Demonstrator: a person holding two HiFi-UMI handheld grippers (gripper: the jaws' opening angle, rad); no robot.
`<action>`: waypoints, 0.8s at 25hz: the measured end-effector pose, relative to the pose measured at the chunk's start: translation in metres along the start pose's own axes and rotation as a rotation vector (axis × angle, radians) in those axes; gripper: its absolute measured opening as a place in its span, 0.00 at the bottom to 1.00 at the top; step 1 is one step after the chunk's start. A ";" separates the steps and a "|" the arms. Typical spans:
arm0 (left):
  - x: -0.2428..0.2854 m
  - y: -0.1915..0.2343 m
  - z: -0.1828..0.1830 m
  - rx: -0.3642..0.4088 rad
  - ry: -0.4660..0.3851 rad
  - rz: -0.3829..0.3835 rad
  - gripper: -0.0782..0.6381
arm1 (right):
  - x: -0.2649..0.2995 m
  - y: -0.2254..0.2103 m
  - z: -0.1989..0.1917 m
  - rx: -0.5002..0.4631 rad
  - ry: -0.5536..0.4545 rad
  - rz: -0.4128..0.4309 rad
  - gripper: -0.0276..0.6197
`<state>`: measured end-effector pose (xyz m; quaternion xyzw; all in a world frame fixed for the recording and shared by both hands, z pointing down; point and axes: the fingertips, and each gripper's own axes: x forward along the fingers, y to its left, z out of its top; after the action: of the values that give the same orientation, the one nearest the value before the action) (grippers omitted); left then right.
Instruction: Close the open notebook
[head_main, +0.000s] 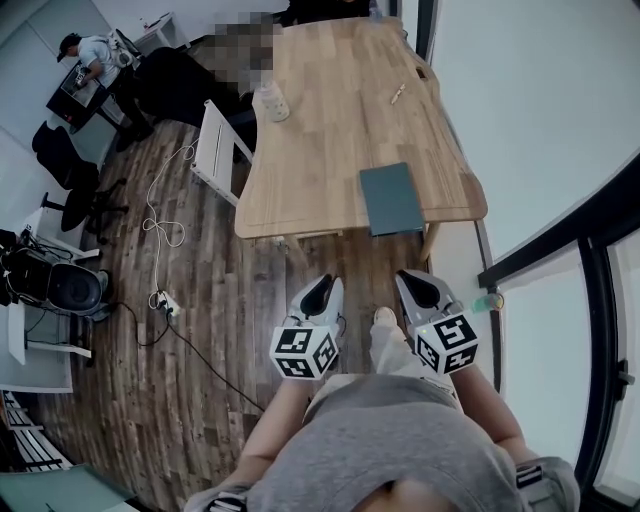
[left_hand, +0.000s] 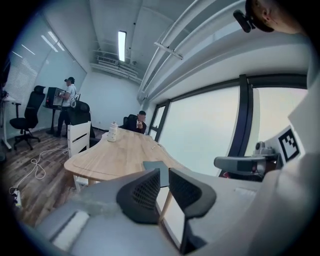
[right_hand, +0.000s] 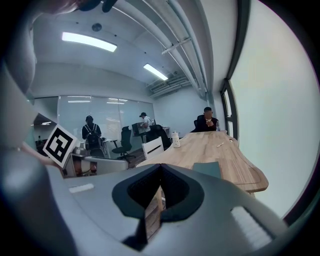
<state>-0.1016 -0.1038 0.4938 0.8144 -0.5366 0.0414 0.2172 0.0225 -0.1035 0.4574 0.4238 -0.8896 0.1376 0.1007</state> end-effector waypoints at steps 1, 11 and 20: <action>-0.008 0.000 -0.003 0.004 -0.001 0.003 0.19 | -0.004 0.007 -0.002 -0.001 -0.002 0.000 0.05; -0.079 -0.008 -0.027 0.022 -0.018 0.020 0.11 | -0.043 0.060 -0.026 -0.007 -0.008 0.007 0.05; -0.112 -0.011 -0.041 0.008 -0.033 0.023 0.11 | -0.059 0.084 -0.035 -0.020 -0.019 0.013 0.05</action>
<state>-0.1323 0.0115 0.4941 0.8096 -0.5493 0.0326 0.2044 -0.0045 0.0012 0.4593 0.4182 -0.8946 0.1254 0.0955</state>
